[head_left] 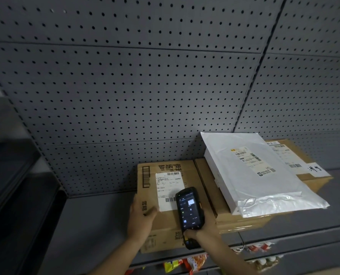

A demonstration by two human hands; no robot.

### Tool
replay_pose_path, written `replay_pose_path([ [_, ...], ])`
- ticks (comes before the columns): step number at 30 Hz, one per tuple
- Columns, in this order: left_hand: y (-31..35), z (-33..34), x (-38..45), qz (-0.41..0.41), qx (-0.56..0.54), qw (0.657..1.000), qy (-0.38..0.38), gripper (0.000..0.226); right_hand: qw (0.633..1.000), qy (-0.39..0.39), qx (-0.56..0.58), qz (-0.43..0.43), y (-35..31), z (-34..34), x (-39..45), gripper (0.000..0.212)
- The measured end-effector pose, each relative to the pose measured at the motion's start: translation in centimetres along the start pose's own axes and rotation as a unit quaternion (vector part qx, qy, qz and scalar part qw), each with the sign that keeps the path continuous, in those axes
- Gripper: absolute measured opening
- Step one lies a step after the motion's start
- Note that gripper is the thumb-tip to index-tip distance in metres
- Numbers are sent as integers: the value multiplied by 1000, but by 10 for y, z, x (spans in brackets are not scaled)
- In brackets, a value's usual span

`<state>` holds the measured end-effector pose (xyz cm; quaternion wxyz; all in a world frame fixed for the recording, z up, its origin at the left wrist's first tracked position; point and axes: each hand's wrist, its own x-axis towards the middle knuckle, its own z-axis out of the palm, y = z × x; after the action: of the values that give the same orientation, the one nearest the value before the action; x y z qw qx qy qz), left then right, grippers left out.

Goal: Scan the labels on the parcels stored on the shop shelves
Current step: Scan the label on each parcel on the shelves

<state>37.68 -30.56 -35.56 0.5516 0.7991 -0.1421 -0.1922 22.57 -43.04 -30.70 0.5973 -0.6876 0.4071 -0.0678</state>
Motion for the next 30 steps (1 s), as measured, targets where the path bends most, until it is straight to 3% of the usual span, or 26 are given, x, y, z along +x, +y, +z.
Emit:
replay_pose_path([
  [9,6,-2,-6,0,-4,1000,-2,77,997,20,-6,71,-14,8,3,63],
  [17,3,-2,-3,-33,24,999,-7,85,996,0,74,57,-9,5,-9,55],
  [19,3,-4,0,-38,35,999,-17,83,994,7,93,62,-11,6,-15,62],
  [22,9,-5,-1,-24,73,997,-18,66,987,11,139,74,-7,6,-20,91],
  [24,13,-6,-6,13,191,981,25,66,982,7,174,76,-7,1,-28,87],
  [26,16,-7,-17,118,301,944,62,68,977,-10,200,74,-3,-6,-35,77],
  [30,35,7,-47,292,348,891,-16,55,968,-10,243,63,8,-26,-51,71],
])
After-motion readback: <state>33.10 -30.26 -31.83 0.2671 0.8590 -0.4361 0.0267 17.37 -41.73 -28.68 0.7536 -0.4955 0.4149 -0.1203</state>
